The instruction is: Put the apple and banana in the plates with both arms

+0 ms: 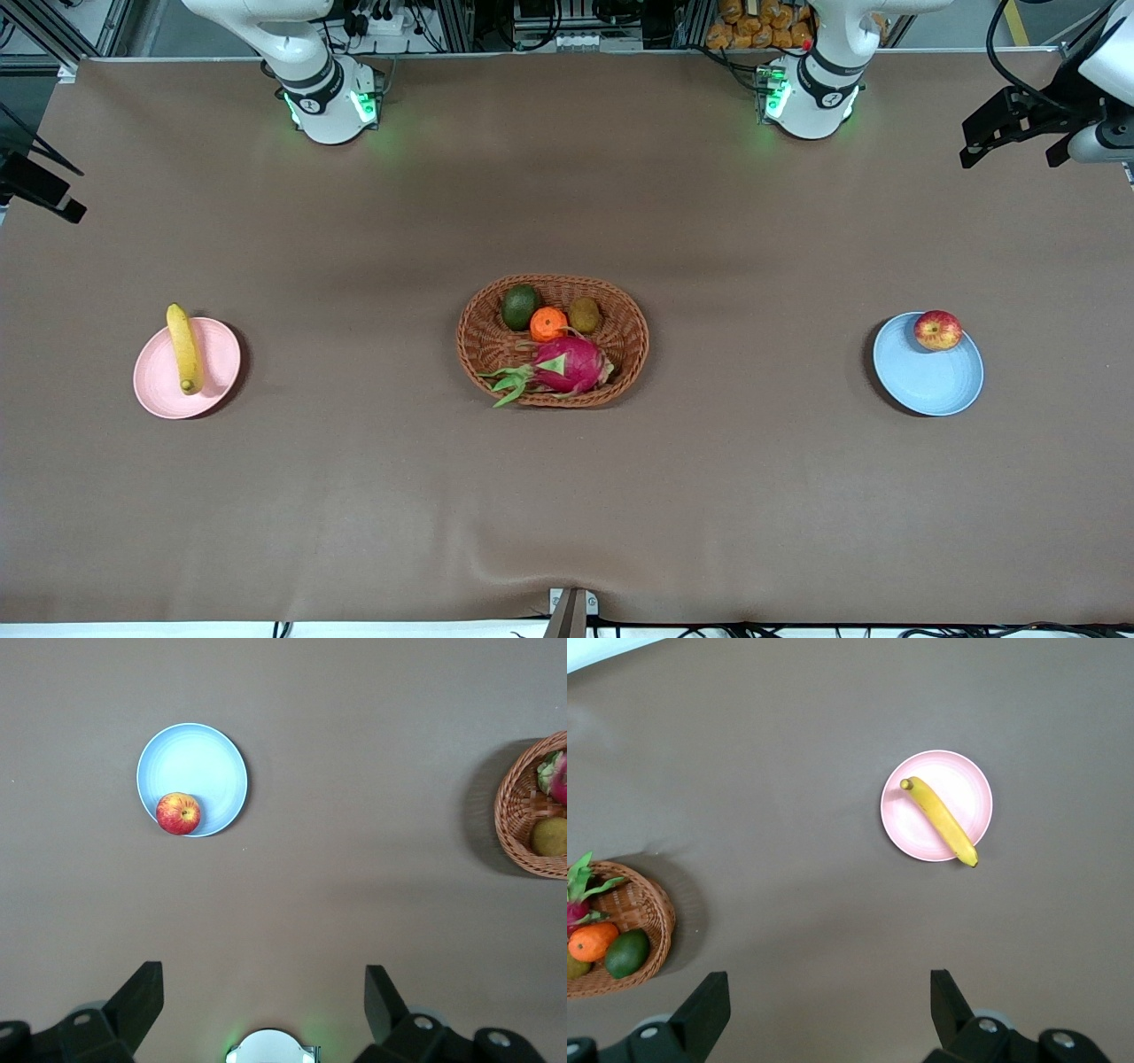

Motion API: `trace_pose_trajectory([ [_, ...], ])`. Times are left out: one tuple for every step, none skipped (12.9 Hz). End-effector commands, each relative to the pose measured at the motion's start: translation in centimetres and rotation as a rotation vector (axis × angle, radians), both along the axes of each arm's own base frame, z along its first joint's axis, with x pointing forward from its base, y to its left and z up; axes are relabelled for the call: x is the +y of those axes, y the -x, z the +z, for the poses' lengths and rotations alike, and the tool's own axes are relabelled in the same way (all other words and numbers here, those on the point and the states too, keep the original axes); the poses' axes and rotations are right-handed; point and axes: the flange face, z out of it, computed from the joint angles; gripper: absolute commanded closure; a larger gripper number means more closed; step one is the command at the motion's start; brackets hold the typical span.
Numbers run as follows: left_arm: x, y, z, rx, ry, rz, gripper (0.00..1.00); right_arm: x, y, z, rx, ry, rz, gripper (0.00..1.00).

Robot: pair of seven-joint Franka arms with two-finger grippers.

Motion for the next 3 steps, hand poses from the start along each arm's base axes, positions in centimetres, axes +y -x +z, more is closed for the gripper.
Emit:
trace_pose_trajectory([
  [0.11, 0.26, 0.59, 0.003, -0.006, -0.003, 0.00, 1.36, 0.44, -0.01, 0.002, 0.035, 0.134, 0.00],
  [0.11, 0.26, 0.59, 0.003, -0.006, -0.003, 0.00, 1.37, 0.49, -0.05, 0.007, 0.035, 0.136, 0.00],
  [0.11, 0.31, 0.67, 0.002, -0.006, -0.002, 0.00, 1.29, 0.54, -0.09, 0.011, 0.034, 0.141, 0.00],
])
